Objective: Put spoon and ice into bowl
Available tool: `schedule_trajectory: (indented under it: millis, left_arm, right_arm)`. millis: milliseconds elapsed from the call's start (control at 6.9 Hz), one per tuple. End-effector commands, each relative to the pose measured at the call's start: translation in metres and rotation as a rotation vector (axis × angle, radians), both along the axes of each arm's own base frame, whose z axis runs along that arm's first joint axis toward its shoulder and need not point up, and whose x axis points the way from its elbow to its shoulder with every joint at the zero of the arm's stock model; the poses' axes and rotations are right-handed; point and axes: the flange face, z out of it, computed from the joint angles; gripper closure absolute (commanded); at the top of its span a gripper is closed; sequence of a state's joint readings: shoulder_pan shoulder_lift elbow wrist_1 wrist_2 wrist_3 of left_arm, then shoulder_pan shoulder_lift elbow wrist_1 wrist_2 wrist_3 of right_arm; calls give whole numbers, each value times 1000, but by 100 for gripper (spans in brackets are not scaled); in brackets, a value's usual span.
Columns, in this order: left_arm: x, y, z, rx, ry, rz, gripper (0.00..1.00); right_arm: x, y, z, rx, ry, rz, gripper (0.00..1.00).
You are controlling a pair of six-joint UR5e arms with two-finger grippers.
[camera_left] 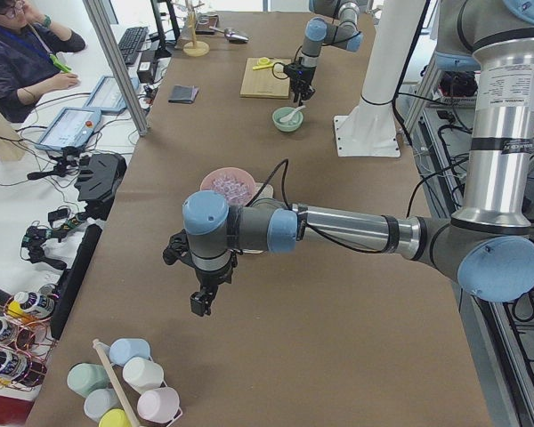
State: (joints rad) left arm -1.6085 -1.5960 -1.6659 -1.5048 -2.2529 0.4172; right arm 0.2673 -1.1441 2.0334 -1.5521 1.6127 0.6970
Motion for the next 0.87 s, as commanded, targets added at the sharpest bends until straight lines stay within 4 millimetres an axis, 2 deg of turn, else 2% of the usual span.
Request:
schedule_trajectory:
  millis: [0,145,290,435,580,725]
  left_arm:
    - [0,1,3,-7,1,-1,1]
    - [0,2,5,-14,1,-1,2]
    - [0,2,8,-25,1,-1,1]
    - [1,17,22,-60,4,1,1]
    - [1,40,46,-109,6,-1,2]
    - [5,64,66,-152,44,-2,1]
  right_arm:
    - [3,-10,-18,-73,-18,73,0]
    - [14,-31,-27,-104,-18,123,0]
    - [41,-68,-23,-154,-4,163,0]
    - [77,-110,-19,-222,-9,202,0]
    - [116,-148,-11,-261,-5,263,0]
    - [159,-180,9,-303,18,328,0]
